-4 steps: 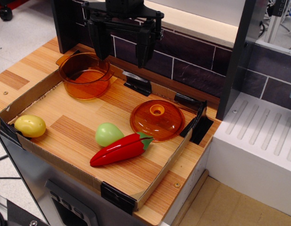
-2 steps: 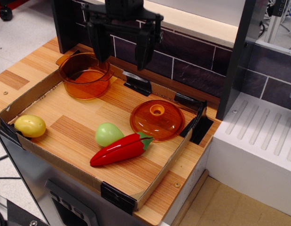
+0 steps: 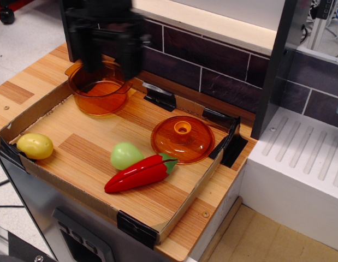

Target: Put potato in pot

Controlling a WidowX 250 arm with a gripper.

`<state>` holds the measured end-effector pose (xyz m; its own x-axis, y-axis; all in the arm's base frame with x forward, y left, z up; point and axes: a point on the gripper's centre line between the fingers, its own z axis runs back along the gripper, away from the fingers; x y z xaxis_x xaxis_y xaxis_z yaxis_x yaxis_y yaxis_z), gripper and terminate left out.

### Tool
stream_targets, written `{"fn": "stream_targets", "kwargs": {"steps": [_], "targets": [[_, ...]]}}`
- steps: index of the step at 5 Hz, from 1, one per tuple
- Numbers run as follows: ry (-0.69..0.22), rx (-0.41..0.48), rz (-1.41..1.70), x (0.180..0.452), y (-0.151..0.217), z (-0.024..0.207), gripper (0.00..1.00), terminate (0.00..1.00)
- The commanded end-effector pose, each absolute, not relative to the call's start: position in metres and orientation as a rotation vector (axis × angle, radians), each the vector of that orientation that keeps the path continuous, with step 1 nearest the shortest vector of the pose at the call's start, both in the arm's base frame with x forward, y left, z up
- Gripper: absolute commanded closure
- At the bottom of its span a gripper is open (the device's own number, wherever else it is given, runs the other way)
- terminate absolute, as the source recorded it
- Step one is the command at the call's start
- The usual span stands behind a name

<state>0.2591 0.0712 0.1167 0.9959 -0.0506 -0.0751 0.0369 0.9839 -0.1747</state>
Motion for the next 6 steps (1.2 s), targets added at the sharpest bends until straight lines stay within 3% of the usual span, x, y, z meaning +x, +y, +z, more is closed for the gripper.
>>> {"fn": "stream_targets", "kwargs": {"steps": [1, 2, 5, 6], "targets": [[0.091, -0.218, -0.343, 0.248, 0.121, 0.129, 0.00, 0.00], [0.134, -0.199, -0.453, 0.243, 0.131, 0.117, 0.00, 0.00], [0.124, -0.139, -0.524, 0.227, 0.145, 0.064, 0.00, 0.00], [0.101, -0.120, -0.530, 0.225, 0.148, 0.056, 0.00, 0.00]]}}
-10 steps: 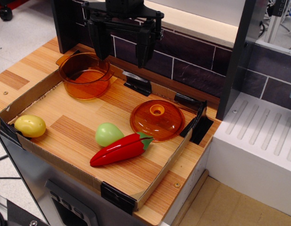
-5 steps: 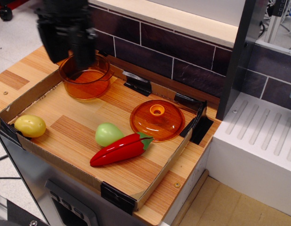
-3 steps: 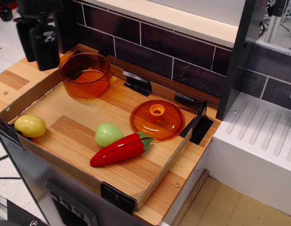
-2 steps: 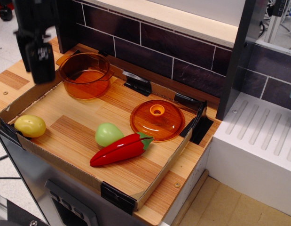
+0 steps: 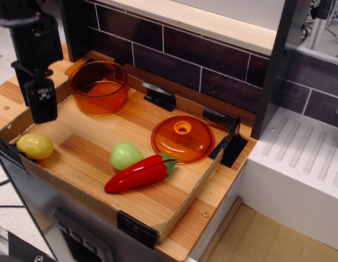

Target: Put potato in pot

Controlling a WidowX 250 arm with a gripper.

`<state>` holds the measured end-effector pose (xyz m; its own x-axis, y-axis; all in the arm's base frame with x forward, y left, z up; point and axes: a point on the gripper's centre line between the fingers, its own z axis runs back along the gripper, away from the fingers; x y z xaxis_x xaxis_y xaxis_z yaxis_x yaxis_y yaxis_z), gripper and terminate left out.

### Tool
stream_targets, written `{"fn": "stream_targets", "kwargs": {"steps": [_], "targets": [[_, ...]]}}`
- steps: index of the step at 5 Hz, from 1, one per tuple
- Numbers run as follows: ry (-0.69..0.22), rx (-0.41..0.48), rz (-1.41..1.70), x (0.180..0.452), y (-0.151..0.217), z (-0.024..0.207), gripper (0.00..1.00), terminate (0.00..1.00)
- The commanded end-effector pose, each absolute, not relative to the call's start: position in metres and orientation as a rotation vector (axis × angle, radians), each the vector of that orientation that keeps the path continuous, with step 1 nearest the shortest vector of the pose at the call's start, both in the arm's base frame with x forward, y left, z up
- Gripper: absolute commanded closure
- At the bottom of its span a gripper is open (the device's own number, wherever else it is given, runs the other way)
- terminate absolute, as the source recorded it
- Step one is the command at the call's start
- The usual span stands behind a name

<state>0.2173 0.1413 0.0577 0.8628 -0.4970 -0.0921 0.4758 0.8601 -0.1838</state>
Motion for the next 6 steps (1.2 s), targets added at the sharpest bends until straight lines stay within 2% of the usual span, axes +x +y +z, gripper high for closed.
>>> {"fn": "stream_targets", "kwargs": {"steps": [1, 4, 5, 6], "targets": [[0.089, -0.093, -0.544, 0.222, 0.151, 0.045, 0.00, 0.00], [0.120, -0.030, -0.537, 0.217, 0.141, 0.010, 0.00, 0.00], [0.096, 0.004, -0.529, 0.214, 0.137, 0.000, 0.00, 0.00], [0.104, -0.010, -0.508, 0.217, 0.136, 0.003, 1.00, 0.00]]}}
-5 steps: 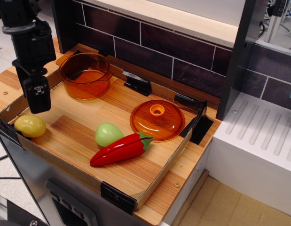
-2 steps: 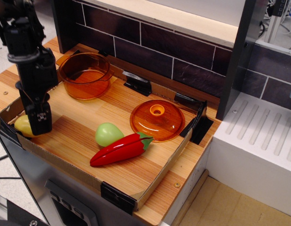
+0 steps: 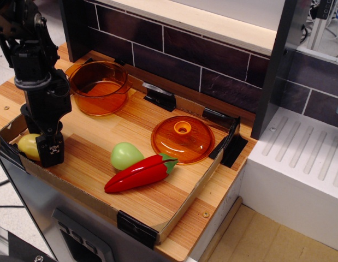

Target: Put potato in pot

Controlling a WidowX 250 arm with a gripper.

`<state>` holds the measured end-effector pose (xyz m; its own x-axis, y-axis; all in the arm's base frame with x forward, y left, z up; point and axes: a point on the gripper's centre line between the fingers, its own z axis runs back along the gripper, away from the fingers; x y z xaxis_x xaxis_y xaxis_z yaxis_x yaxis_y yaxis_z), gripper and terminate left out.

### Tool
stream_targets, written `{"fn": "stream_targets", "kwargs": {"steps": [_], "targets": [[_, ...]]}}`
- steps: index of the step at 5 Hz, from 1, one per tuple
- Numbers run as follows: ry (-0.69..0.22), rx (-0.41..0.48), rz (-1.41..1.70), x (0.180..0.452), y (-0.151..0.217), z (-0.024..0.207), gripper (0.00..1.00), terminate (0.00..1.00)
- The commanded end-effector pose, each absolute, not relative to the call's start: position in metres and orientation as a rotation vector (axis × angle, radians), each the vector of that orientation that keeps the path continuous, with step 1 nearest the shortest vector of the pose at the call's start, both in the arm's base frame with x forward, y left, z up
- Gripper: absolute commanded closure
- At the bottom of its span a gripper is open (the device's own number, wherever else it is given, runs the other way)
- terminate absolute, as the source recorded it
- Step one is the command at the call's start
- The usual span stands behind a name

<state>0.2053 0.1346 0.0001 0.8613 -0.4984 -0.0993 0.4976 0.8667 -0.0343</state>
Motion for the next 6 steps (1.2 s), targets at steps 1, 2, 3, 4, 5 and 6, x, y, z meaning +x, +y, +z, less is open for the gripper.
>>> {"fn": "stream_targets", "kwargs": {"steps": [1, 2, 3, 4, 5, 6], "targets": [[0.106, -0.047, -0.465, 0.228, 0.137, 0.019, 1.00, 0.00], [0.077, -0.091, -0.390, 0.248, 0.137, 0.048, 1.00, 0.00], [0.050, -0.150, -0.284, 0.277, 0.132, 0.085, 1.00, 0.00], [0.012, -0.186, -0.210, 0.298, 0.130, 0.110, 1.00, 0.00], [-0.003, -0.184, -0.119, 0.321, 0.135, 0.113, 1.00, 0.00], [-0.028, -0.151, -0.067, 0.333, 0.139, 0.102, 1.00, 0.00]]}}
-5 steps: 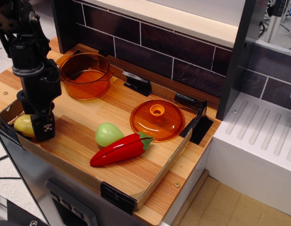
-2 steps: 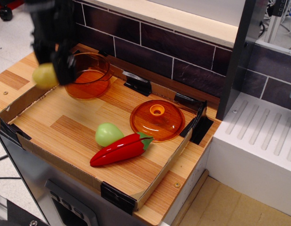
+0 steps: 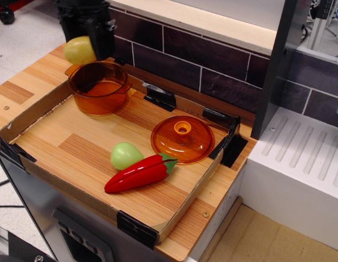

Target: Put potato in pot

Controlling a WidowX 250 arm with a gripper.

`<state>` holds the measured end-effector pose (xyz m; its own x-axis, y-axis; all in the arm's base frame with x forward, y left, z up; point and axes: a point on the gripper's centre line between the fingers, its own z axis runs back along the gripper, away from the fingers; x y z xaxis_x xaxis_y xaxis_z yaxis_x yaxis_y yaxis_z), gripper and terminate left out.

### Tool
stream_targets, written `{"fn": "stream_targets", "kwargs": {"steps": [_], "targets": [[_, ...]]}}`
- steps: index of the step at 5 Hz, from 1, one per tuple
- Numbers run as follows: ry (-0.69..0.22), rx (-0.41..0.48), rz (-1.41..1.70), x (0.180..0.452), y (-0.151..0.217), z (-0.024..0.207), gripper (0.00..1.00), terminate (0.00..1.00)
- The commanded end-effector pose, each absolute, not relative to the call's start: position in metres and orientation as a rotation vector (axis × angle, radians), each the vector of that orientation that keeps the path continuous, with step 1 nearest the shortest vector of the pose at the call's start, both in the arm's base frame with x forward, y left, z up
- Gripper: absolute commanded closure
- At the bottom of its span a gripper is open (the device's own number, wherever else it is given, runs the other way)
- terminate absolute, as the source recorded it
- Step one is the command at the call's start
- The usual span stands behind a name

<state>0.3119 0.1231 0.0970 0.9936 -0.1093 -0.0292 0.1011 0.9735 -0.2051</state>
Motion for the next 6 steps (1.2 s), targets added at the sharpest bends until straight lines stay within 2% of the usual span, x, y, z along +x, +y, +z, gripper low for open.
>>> {"fn": "stream_targets", "kwargs": {"steps": [1, 2, 4, 5, 6], "targets": [[-0.062, -0.114, -0.060, 0.336, 0.141, 0.093, 1.00, 0.00], [-0.091, -0.080, -0.075, 0.333, 0.142, 0.081, 0.00, 0.00], [-0.123, -0.093, -0.087, 0.329, 0.137, 0.090, 0.00, 0.00], [-0.107, -0.151, -0.088, 0.317, 0.129, 0.117, 0.00, 0.00], [-0.090, -0.191, -0.139, 0.291, 0.116, 0.146, 0.00, 0.00]]}}
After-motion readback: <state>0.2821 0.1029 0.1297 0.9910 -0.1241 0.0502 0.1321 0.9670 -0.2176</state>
